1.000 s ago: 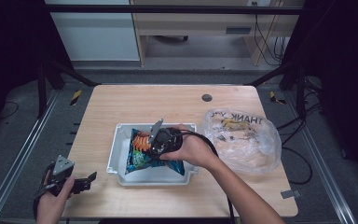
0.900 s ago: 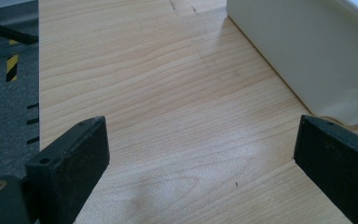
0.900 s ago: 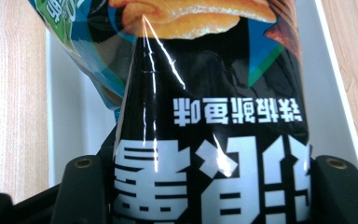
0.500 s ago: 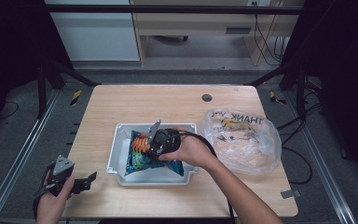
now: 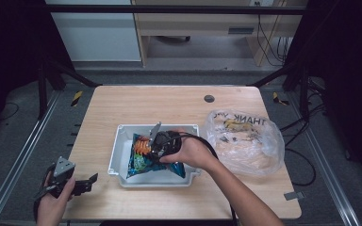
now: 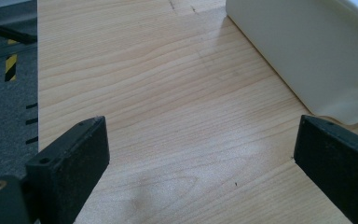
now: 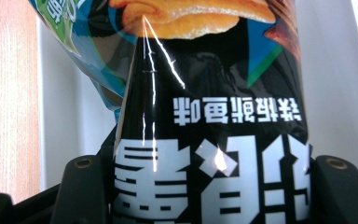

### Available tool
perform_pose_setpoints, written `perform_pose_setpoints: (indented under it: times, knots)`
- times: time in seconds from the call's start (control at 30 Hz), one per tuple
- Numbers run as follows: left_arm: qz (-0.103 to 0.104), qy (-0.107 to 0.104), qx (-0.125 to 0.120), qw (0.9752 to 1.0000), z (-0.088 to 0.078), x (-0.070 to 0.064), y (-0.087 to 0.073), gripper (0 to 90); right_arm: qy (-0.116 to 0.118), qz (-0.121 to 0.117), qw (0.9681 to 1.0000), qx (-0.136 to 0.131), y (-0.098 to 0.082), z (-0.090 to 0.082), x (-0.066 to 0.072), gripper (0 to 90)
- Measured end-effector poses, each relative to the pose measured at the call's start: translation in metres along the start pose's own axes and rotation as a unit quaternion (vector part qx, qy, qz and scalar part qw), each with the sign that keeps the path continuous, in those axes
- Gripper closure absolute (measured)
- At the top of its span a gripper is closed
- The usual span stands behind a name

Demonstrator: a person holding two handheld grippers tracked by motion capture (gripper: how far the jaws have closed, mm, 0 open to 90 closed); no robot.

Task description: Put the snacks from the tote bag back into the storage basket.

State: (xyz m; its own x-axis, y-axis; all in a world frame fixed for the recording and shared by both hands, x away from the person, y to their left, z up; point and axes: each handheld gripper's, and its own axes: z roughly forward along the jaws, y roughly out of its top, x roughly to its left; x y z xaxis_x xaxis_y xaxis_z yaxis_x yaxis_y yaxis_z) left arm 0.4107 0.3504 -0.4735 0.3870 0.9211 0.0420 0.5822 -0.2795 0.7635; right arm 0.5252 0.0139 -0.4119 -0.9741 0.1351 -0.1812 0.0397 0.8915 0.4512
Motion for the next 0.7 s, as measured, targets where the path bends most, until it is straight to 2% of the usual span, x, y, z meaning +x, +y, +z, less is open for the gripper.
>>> perform_pose_setpoints:
  times: [0.7]
  knots:
    - [-0.001, -0.001, 0.001, 1.0, 0.0001, -0.0006, 0.0, 3.2, 0.0, 0.0, 0.9999, 0.013, 0.002, 0.0096, -0.0018, 38.5]
